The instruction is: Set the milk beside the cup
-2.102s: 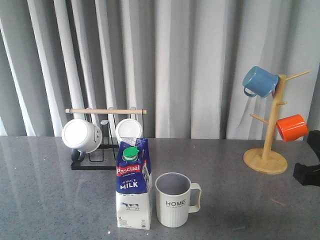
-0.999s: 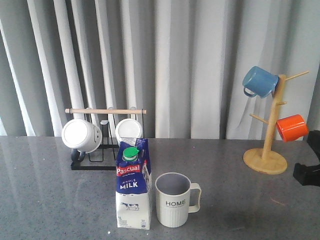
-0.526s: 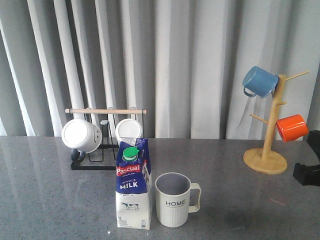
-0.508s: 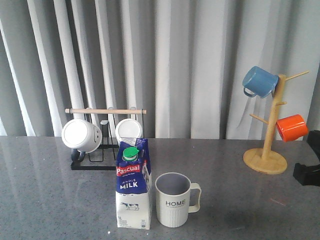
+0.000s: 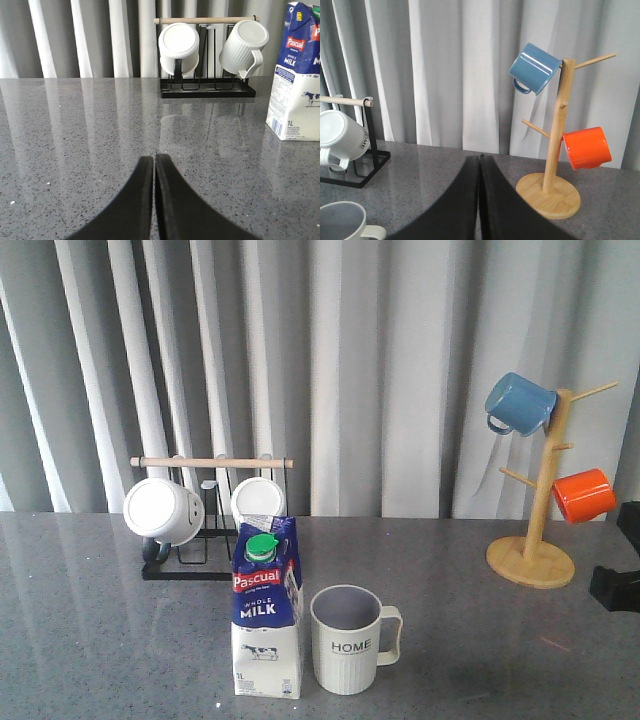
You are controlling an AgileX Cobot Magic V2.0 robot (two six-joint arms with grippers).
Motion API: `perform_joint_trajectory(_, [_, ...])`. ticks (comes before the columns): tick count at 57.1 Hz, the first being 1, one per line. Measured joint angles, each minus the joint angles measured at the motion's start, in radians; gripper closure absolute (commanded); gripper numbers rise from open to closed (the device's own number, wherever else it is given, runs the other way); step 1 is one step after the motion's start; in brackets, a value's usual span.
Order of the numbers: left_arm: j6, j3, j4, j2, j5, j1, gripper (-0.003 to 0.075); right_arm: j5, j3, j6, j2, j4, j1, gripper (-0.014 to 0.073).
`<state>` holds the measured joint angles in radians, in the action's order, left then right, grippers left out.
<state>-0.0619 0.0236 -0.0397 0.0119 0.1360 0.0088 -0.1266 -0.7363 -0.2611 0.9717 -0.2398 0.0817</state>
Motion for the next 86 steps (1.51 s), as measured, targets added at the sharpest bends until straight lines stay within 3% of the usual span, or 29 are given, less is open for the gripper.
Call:
perform_joint_trajectory(14, [0.000, 0.000, 0.000, 0.000, 0.000, 0.000, 0.0726, -0.013, 0.190, 0.173, -0.255, 0.152, 0.000, 0.0602])
perform_joint_trajectory(31, [0.000, 0.000, 0.000, 0.000, 0.001, 0.000, 0.0726, 0.025, 0.529, 0.252, -0.687, 0.169, 0.000, 0.0602])
perform_joint_trajectory(45, [0.000, 0.000, 0.000, 0.000, 0.002, 0.000, 0.0726, 0.153, 0.669, 0.298, -0.936, 0.169, 0.000, 0.0602])
perform_joint_trajectory(57, [-0.001, 0.000, 0.000, 0.000, 0.003, 0.000, 0.0726, 0.164, 0.762, 0.319, -0.984, 0.204, -0.001, 0.0602])
perform_joint_trajectory(74, [-0.001, 0.000, 0.000, 0.000, 0.003, 0.000, 0.0726, 0.185, 0.764, 0.323, -0.984, 0.240, -0.084, 0.0602])
perform_joint_trajectory(86, [-0.001, 0.000, 0.000, 0.000, 0.003, 0.000, 0.0726, 0.182, 0.764, 0.323, -0.984, 0.240, -0.088, 0.0602])
